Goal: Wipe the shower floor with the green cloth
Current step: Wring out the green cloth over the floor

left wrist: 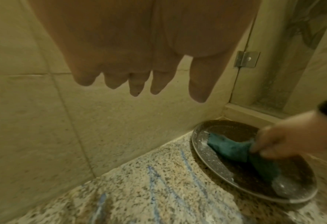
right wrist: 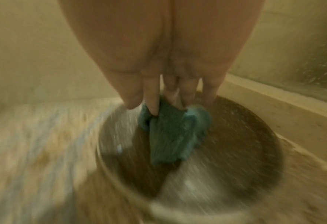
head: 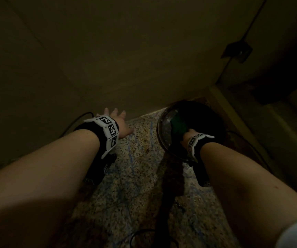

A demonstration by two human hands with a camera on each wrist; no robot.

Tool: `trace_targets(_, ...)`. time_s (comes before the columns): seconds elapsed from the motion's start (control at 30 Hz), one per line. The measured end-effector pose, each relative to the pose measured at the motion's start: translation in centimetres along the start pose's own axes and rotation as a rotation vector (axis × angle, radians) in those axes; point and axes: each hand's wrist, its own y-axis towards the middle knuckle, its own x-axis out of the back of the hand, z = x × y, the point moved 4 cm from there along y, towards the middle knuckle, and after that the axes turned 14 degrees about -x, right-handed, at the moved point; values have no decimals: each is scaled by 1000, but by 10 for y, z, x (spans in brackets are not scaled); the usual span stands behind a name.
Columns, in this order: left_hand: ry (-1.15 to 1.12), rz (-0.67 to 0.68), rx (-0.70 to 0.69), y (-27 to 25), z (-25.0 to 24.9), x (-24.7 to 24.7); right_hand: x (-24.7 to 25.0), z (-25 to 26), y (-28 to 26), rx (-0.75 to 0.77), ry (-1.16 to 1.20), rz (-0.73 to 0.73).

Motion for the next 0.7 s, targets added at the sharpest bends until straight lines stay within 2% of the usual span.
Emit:
trace_targets(0.17, 2, -17, 7, -13, 6, 4, 42, 7, -12, -47, 302, -71)
trace_targets(0.3, -15, -38, 6, -28, 14, 7, 73, 25, -35, -19, 383, -113)
trace_targets(0.43, -15, -76, 7, -51, 25, 21, 106, 51, -67, 9, 334, -45)
trace_targets(0.57, -58, -94, -2, -78, 37, 45, 145, 77, -106, 134, 600, 28)
trace_targets(0.7, -135, -137, -49, -102, 46, 60, 173, 106, -147, 271, 668, 68)
